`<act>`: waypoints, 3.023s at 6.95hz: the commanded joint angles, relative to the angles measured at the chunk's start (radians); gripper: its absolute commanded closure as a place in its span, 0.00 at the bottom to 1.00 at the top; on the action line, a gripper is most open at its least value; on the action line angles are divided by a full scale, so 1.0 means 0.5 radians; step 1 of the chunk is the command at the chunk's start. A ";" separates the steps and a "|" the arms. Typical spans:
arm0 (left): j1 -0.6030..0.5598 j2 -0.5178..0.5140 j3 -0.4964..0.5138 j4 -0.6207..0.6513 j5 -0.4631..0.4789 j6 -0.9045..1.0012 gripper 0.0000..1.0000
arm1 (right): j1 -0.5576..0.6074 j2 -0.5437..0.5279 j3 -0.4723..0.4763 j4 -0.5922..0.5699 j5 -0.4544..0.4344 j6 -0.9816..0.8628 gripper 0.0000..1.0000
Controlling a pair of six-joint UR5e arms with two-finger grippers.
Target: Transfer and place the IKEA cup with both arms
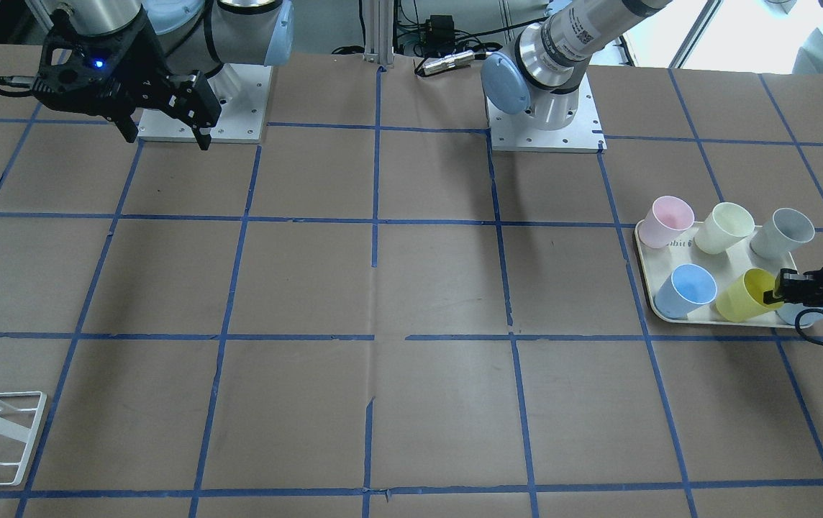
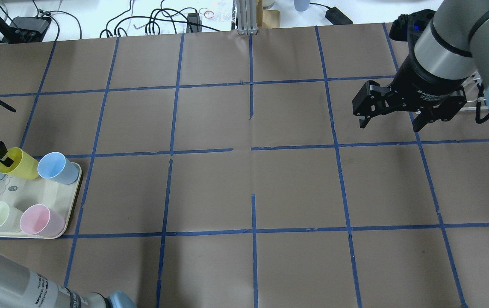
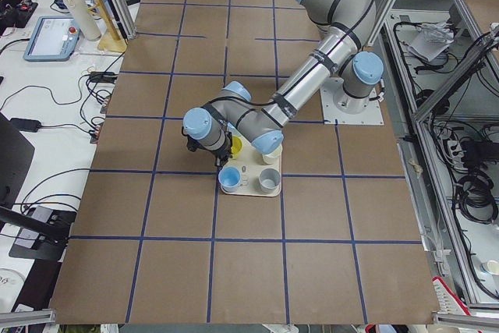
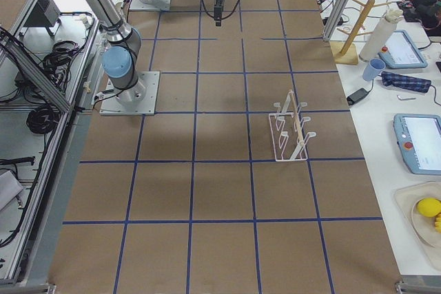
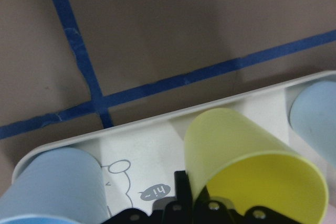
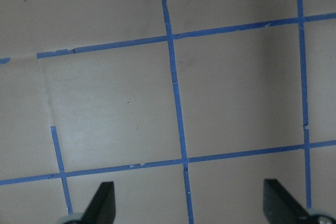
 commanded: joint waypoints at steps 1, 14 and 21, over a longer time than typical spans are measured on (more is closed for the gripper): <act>-0.003 -0.011 0.005 0.003 0.001 0.008 0.37 | 0.001 -0.005 0.000 0.025 -0.004 -0.003 0.00; -1.367 0.715 0.392 -0.733 -0.063 -1.719 0.00 | 0.004 -0.020 -0.006 0.006 -0.001 0.003 0.00; -1.509 1.032 0.131 -0.681 -0.057 -1.877 0.00 | 0.001 -0.023 -0.009 0.009 -0.004 0.003 0.00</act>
